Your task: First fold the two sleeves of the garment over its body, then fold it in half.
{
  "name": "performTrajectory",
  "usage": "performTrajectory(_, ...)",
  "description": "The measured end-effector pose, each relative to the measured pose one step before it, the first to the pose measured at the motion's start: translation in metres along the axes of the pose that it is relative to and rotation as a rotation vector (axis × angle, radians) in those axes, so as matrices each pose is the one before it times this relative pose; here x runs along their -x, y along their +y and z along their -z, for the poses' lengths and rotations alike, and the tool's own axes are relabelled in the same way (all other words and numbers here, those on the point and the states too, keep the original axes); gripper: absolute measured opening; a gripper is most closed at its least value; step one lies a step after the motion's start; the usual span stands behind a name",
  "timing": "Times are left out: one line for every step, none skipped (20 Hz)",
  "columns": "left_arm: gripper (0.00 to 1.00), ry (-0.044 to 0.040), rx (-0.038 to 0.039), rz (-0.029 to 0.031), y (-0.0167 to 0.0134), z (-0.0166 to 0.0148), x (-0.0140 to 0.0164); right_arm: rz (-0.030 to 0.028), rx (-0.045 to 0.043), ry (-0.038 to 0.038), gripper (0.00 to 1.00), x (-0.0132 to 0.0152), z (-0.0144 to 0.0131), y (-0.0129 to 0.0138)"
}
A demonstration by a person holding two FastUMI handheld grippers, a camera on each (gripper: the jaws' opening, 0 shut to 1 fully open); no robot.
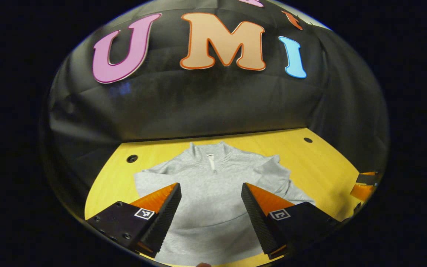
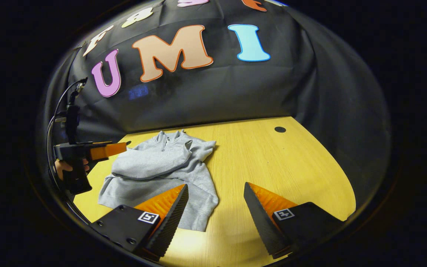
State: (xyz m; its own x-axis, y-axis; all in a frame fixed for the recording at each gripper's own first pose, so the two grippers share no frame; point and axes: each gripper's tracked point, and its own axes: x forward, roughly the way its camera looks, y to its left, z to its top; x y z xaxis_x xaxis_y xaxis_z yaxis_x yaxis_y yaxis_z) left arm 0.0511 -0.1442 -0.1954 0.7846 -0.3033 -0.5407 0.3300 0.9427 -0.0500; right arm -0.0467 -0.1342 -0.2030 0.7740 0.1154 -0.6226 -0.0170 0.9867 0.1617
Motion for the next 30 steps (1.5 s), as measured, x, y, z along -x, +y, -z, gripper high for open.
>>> performTrajectory(0.96, 0.00390, -0.00235, -0.02002, 0.01072, 0.00693, 0.00817, -0.00495, 0.00716, 0.00521, 0.96, -0.00316, 0.00164, 0.00321)
performTrajectory(0.99, 0.00968, -0.00258, -0.02024, 0.01157, 0.00939, 0.00716, -0.00238, 0.00884, 0.00772, 0.96, -0.00280, 0.00198, 0.00237)
performTrajectory(0.96, 0.01108, -0.00216, -0.02378, 0.01109, 0.00954, 0.00725, -0.00158, 0.00788, 0.00907, 0.96, -0.00274, 0.00233, 0.00188)
performTrajectory(0.96, 0.01473, 0.00275, -0.01658, 0.01173, 0.01243, 0.00485, 0.00109, 0.00759, 0.00730, 0.96, -0.00104, 0.00143, 0.00228)
performTrajectory(0.95, 0.02289, 0.00877, -0.01483, 0.00911, 0.01365, 0.00657, 0.00178, 0.00909, 0.00300, 0.96, -0.00242, 0.00159, 0.00155)
performTrajectory(0.95, 0.03055, 0.01247, -0.01354, 0.00828, 0.01626, 0.00298, 0.00405, 0.00902, 0.00467, 0.96, -0.00163, 0.00195, 0.00090)
performTrajectory(0.95, 0.02150, 0.01563, -0.01333, 0.00796, 0.01582, 0.00347, -0.00054, 0.00485, 0.00551, 0.96, -0.00166, 0.00273, 0.00203)
performTrajectory(0.95, 0.02133, 0.01488, -0.01128, 0.00625, 0.01253, 0.00151, -0.00006, 0.00304, 0.00853, 0.96, -0.00207, 0.00317, 0.00193)
performTrajectory(0.95, 0.02453, 0.00996, -0.01192, 0.00503, 0.01252, 0.00238, -0.00003, 0.00182, 0.01287, 0.96, -0.00248, 0.00480, 0.00206)
performTrajectory(0.95, 0.02315, 0.00702, -0.01209, 0.00847, 0.01620, 0.00303, -0.00060, 0.00271, 0.01312, 0.96, -0.00279, 0.00536, 0.00271)
performTrajectory(0.95, 0.01959, 0.00480, -0.00808, 0.00532, 0.01105, -0.00048, 0.00018, 0.00594, 0.01093, 0.96, -0.00114, 0.00434, 0.00202)
performTrajectory(0.96, 0.02114, 0.00409, -0.00467, 0.00285, 0.01174, -0.00058, 0.00384, 0.00787, 0.01143, 0.97, -0.00143, 0.00536, 0.00186)
performTrajectory(0.96, 0.02055, 0.00229, -0.00378, 0.00195, 0.00975, -0.00063, 0.00169, 0.00558, 0.01092, 0.96, -0.00343, 0.00402, 0.00200)
performTrajectory(0.95, 0.01704, 0.00366, -0.00146, 0.00222, 0.01071, -0.00126, 0.00238, 0.00368, 0.01170, 0.96, -0.00125, 0.00416, 0.00195)
performTrajectory(0.96, 0.01707, 0.00591, 0.00104, 0.00063, 0.00813, -0.00127, 0.00183, 0.00222, 0.01211, 0.96, -0.00318, 0.00393, 0.00072)
performTrajectory(0.95, 0.01469, 0.00531, 0.00437, -0.00007, 0.00697, -0.00098, 0.00193, 0.00108, 0.01423, 0.96, -0.00255, 0.00513, 0.00216)
performTrajectory(0.96, 0.01374, 0.00313, 0.00111, 0.00214, 0.00522, -0.00279, 0.00427, 0.00069, 0.01217, 0.96, -0.00162, 0.00402, 0.00116)
performTrajectory(0.95, 0.01341, 0.00103, 0.00128, 0.00144, 0.00616, -0.00271, 0.00406, -0.00066, 0.01296, 0.96, -0.00277, 0.00499, 0.00069)
performTrajectory(0.96, 0.01257, 0.00146, -0.00005, 0.00117, 0.00399, -0.00154, 0.00302, -0.00155, 0.01559, 0.96, -0.00371, 0.00466, 0.00021)
performTrajectory(0.95, 0.00951, 0.00220, 0.00420, 0.00028, 0.00537, -0.00186, 0.00184, -0.00003, 0.02012, 0.96, -0.00322, 0.00619, 0.00011)
performTrajectory(0.95, -0.00075, 0.00610, 0.00773, -0.00154, 0.00072, -0.00113, 0.00072, 0.00370, 0.01303, 0.96, -0.00159, 0.00556, 0.00118)
performTrajectory(0.95, -0.01739, 0.00336, 0.00598, -0.00116, -0.00272, -0.00438, 0.00515, 0.00597, 0.01709, 0.96, -0.00312, 0.00681, -0.00074)
performTrajectory(0.95, 0.00613, 0.00018, 0.00474, -0.00090, 0.00175, -0.00105, 0.00241, 0.00378, 0.01668, 0.96, -0.00269, 0.00583, -0.00061)
performTrajectory(0.95, 0.00093, 0.00453, 0.00563, -0.00007, 0.00063, 0.00040, 0.00192, -0.00141, 0.00928, 0.92, -0.00239, 0.00396, 0.00037)
performTrajectory(0.95, -0.00544, 0.00723, 0.00648, 0.00031, -0.00091, -0.00145, -0.00113, -0.00276, 0.00838, 0.96, -0.00458, 0.00271, 0.00180)
performTrajectory(0.95, 0.00478, 0.01256, 0.00860, -0.00004, 0.00281, -0.00132, -0.00093, -0.00050, 0.00760, 0.92, -0.00328, 0.00292, 0.00191)
performTrajectory(0.95, 0.00095, 0.02448, 0.00553, -0.00002, 0.00067, 0.00083, -0.00014, 0.00254, 0.00410, 0.97, -0.00243, 0.00130, 0.00198)
performTrajectory(0.95, -0.00175, 0.00492, -0.00003, 0.00003, -0.00055, -0.00147, -0.00021, 0.00406, 0.00342, 0.97, -0.00375, 0.00180, 0.00143)
performTrajectory(0.95, 0.00435, -0.00294, -0.00394, 0.00036, 0.00108, -0.00033, 0.00206, 0.00367, 0.00624, 0.97, -0.00290, 0.00171, 0.00056)
performTrajectory(0.95, -0.00402, 0.00415, -0.00331, -0.00039, 0.00029, 0.00025, 0.00344, 0.00255, 0.00990, 0.96, -0.00247, 0.00214, 0.00083)
